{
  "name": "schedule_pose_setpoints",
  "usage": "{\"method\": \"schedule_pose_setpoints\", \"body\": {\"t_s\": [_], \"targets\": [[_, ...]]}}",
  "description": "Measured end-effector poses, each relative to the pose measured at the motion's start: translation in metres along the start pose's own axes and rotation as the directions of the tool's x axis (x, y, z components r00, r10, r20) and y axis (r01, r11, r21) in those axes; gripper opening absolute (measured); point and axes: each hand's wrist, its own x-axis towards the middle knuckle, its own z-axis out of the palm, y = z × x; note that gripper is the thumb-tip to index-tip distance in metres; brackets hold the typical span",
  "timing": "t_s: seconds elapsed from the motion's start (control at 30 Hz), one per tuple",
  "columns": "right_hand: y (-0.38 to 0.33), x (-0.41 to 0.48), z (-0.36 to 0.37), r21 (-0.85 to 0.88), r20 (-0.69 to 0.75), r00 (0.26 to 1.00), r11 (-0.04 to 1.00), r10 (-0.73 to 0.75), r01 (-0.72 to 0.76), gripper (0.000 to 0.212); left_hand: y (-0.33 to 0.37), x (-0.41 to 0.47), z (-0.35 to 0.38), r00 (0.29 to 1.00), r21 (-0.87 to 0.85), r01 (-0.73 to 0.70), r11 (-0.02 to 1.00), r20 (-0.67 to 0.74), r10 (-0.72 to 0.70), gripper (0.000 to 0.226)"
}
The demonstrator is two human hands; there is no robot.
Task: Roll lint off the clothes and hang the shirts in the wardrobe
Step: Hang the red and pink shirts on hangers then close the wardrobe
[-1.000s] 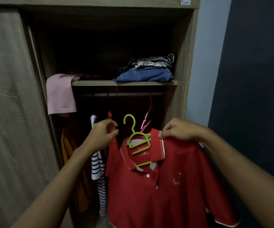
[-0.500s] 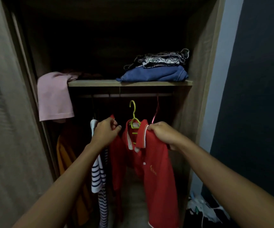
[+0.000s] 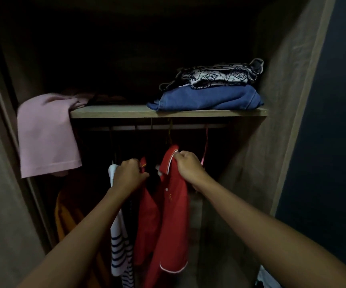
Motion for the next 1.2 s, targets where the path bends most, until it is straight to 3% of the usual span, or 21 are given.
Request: {"method": "schedule_pose_setpoints", "body": {"t_s": [0.4, 0.57, 0.63, 0.73, 0.87, 0.97, 1.1, 1.2], "targets": [[0.007, 0.024, 0.026, -0.108, 0.154, 0.987, 0.994, 0.036, -0.019, 0.044, -0.013, -0.001, -0.025, 0.997, 0.076, -0.036, 0.996, 0.069, 0.031, 0.026], [-0.002, 0.018, 0.013, -0.274, 0.226, 0.974, 0.961, 0.028, 0.035, 0.042, 0.000, -0.006, -0.059, 0.995, -0.091, -0.086, 0.992, 0.050, 0.091, 0.030], [-0.008, 0.017, 0.009, -0.321, 0.209, 0.978, 0.943, -0.025, 0.092, 0.030, 0.012, -0.009, -0.085, 0.985, -0.140, -0.172, 0.975, -0.008, 0.173, 0.022], [-0.034, 0.011, 0.003, -0.243, 0.183, 0.969, 0.948, -0.164, 0.206, 0.017, 0.031, -0.016, -0.133, 0.948, -0.188, -0.304, 0.934, -0.155, 0.277, 0.016], [-0.087, -0.006, 0.000, -0.177, 0.197, 0.918, 0.908, -0.345, 0.380, 0.025, 0.044, -0.002, -0.195, 0.831, -0.050, -0.420, 0.906, -0.422, 0.362, 0.023], [-0.125, -0.020, 0.002, -0.120, 0.235, 0.843, 0.846, -0.484, 0.519, 0.030, 0.034, 0.043, -0.229, 0.851, 0.073, -0.253, 0.965, -0.457, 0.258, 0.034], [-0.162, -0.028, 0.000, -0.064, 0.213, 0.801, 0.810, -0.560, 0.583, 0.015, 0.007, 0.080, -0.258, 0.943, 0.161, 0.239, 0.957, -0.274, -0.189, 0.069], [-0.181, -0.025, -0.002, -0.029, 0.203, 0.809, 0.823, -0.551, 0.567, 0.011, -0.002, 0.076, -0.253, 0.953, 0.238, 0.296, 0.925, -0.140, -0.269, 0.081]]}}
